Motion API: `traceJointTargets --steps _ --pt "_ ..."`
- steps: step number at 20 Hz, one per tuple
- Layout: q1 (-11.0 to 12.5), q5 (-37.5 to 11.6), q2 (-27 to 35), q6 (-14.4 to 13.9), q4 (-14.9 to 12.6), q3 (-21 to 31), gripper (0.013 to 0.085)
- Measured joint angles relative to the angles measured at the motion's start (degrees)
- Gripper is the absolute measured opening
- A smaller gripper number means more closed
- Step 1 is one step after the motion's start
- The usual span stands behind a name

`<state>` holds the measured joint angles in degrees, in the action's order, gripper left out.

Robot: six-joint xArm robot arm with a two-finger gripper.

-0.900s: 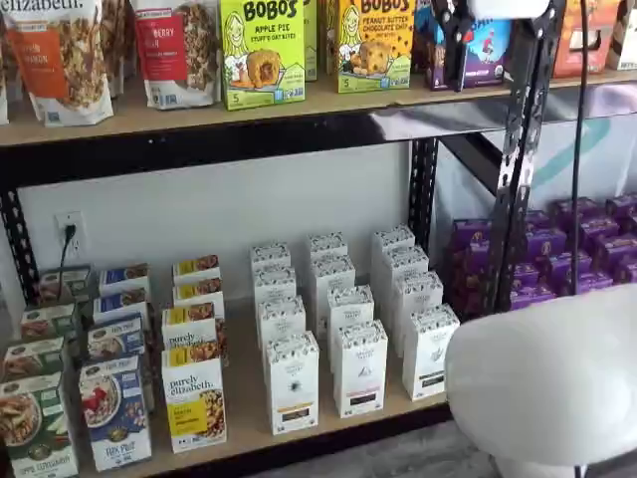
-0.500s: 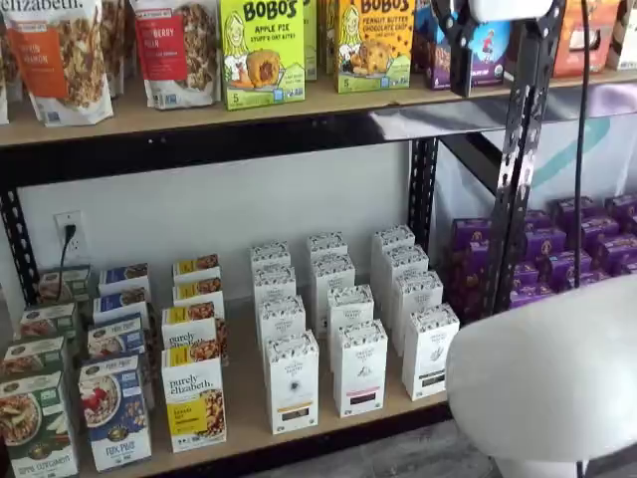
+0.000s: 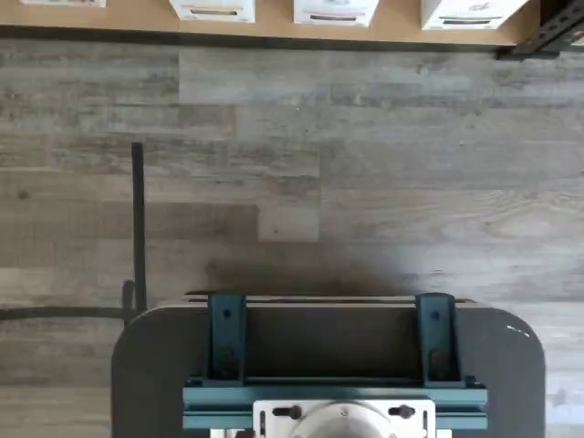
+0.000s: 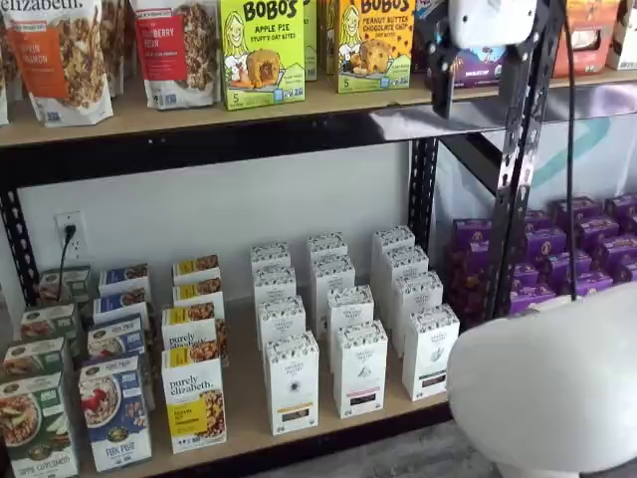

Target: Pick up the white box with a yellow strip in the middle, on the bottom shelf, the fourth box from the left

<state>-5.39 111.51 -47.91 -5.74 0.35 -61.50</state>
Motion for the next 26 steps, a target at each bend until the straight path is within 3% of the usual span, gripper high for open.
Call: traceJointTargets --steps 20,24,26 --pt "-6.7 -21.8 -2.8 -6.9 2.4 21.4 0.0850" --pt "-8.6 -27.0 -2.7 -8.6 3.1 25.9 0.0850" --pt "-10.9 -30.8 -2.6 -10.8 1.9 28.5 0.0850"
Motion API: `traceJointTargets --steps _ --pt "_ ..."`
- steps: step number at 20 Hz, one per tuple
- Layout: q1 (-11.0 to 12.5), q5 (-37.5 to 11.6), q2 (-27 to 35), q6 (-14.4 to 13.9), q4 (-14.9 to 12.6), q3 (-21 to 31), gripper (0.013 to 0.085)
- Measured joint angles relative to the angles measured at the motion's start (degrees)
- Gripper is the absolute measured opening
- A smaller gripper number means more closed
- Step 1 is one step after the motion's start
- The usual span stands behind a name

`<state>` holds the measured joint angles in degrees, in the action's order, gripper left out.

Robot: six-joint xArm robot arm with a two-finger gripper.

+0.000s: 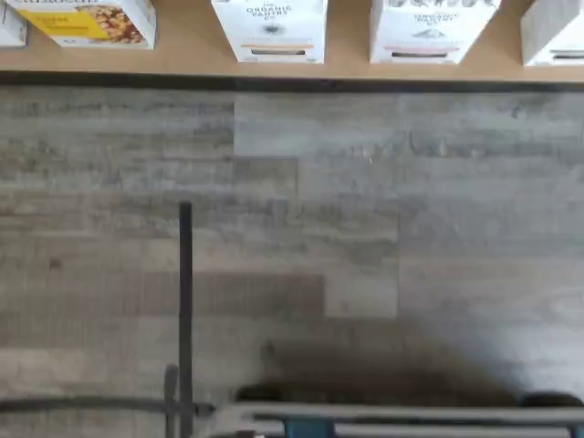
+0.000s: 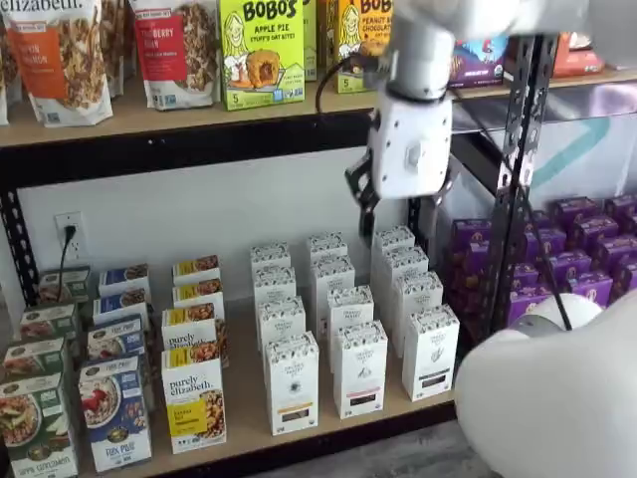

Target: Pick up the white box with a yellow strip in the middle, on the bottom shelf, the fourth box from the left

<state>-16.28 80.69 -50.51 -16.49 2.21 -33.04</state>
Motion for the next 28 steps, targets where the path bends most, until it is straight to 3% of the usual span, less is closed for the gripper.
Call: traceJointTargets --steps 4,8,11,16,20,28 --pt "-3.1 -9.7 0.4 -2.6 0.4 5.4 0.0850" --pt "-6.4 -17.7 5.2 -5.5 0.6 8.6 0.0850" --pt "-7.4 -21.6 8.9 -6.1 1.3 9.4 0.0850" --pt "-8.7 -27.6 15.7 -7.7 0.1 9.2 0.0850" --pt "-8.6 -30.4 22.6 -6.9 1.3 7.3 0.0850" --pt "-7.9 -43.9 41.8 -2.6 4.9 2.4 0.0850"
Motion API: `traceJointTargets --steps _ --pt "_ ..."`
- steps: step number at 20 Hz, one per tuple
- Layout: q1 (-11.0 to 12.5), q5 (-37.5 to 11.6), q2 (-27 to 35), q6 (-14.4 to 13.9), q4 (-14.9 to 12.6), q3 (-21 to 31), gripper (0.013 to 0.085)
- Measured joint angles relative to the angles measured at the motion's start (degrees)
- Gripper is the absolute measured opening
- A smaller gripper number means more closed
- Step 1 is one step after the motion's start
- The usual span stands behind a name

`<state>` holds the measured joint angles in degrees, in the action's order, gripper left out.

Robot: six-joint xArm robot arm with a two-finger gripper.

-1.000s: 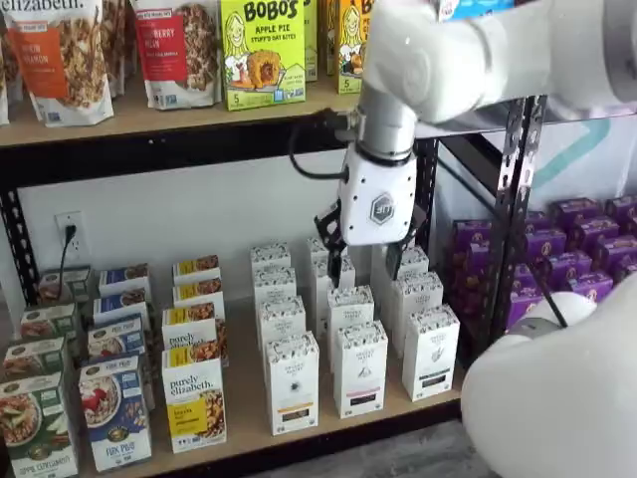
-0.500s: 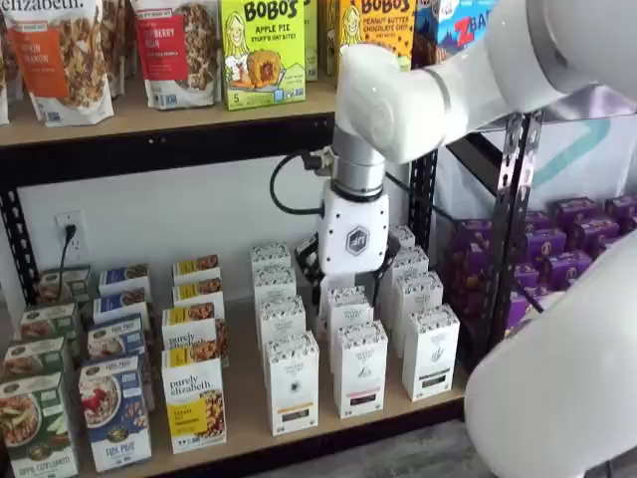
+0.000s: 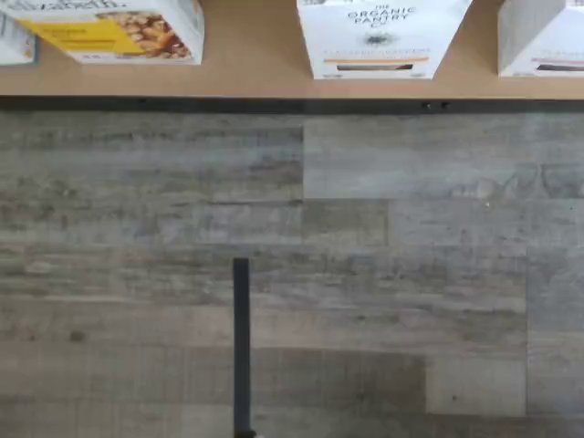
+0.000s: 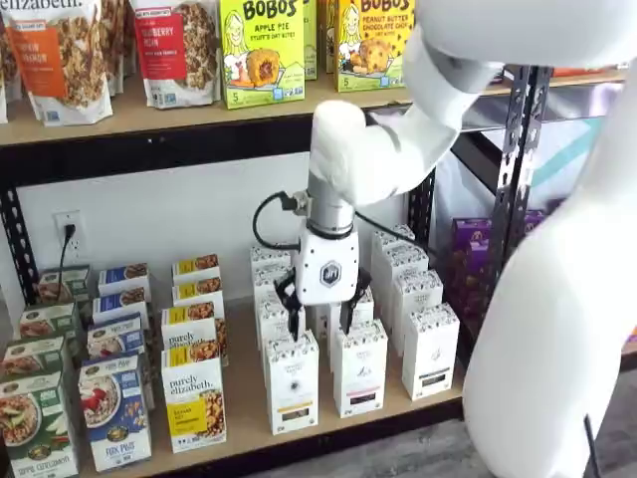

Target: Pick up the white box with a yellow strip in the middle, on the bottom shelf, the fourth box from the left

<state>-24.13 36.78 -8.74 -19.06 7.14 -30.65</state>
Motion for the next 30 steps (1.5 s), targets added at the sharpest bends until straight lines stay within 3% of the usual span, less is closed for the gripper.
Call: traceJointTargets --steps 11,16,24,30 --pt "3.7 -8.5 17.2 1.4 -3.5 -7.6 0.0850" --pt "5.7 -11.9 24.1 4.6 -2.3 -11.4 0.0850" --pt "8.8 -13.4 31.6 7.8 -2.3 -16.9 0.0850" --pt "9.5 -13.1 36.6 8.8 -2.0 -21.6 0.0850"
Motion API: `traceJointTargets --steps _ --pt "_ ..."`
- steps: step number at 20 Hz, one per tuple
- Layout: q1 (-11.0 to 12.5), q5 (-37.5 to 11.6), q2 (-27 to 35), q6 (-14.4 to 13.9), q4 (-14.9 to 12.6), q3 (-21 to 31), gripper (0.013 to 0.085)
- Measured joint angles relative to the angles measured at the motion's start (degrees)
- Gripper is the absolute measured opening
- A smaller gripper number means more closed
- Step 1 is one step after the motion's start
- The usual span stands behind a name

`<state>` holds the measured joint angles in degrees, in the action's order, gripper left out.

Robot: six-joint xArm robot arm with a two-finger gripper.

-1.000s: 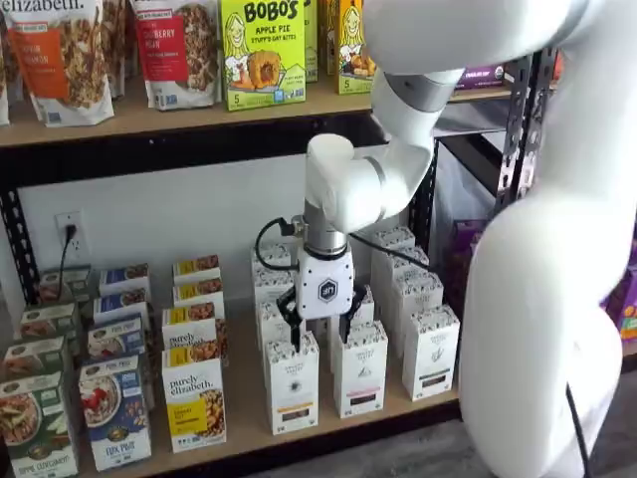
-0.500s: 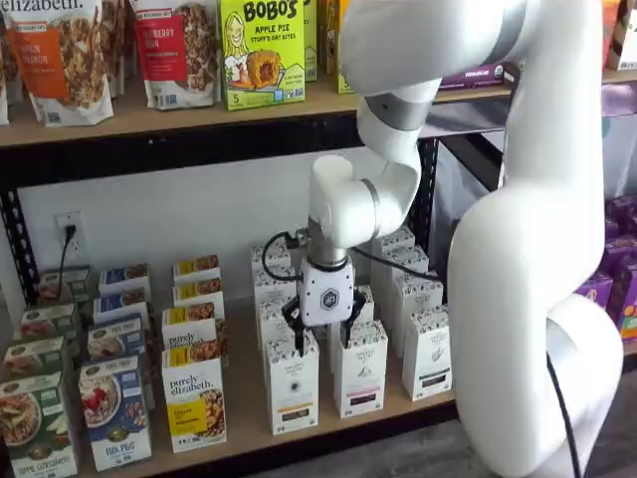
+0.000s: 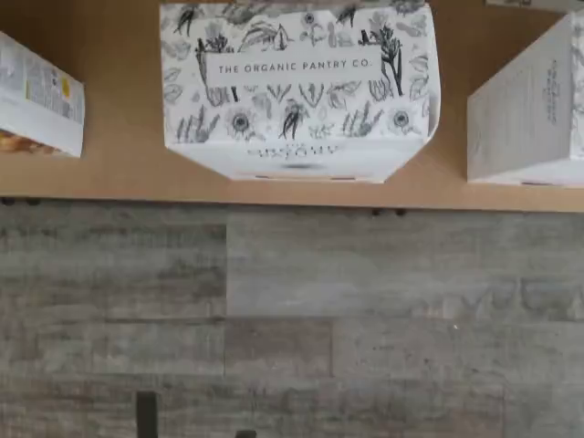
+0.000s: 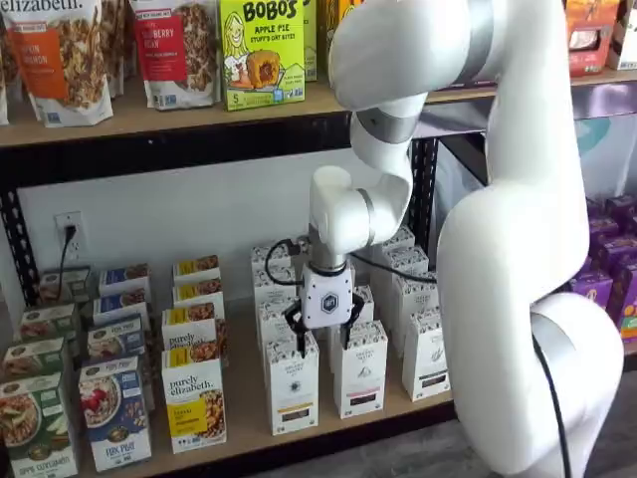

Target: Pick up the white box with a yellow strip in the middle, on the bottom shelf, the fourth box from the left

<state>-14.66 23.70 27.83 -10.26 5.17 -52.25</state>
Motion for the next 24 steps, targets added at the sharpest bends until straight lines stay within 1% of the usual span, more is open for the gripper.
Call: traceJointTargets --steps 2,4,7,8,10,11,17,21,24 --pt "0.1 0.1 1.6 0.2 0.1 -1.7 0.0850" --pt "0.2 0.0 4.0 1.3 1.1 -4.4 0.0850" --pt "0.3 -0.2 6.4 1.8 1.7 -7.0 0.0850" --pt "0.2 -0.4 7.5 2.3 2.2 -8.2 0.0850" --pt "0.1 -0.8 8.9 4.3 4.5 -9.6 0.0850" --pt "0.1 -0.9 9.8 4.5 4.8 -10.5 0.0850" --pt "0.3 1.6 15.9 2.6 2.7 -18.1 0.0850" --pt "1.0 4.5 18.4 2.8 2.3 -22.2 0.0850" --pt "1.3 5.3 19.2 3.7 3.1 -23.7 0.0850"
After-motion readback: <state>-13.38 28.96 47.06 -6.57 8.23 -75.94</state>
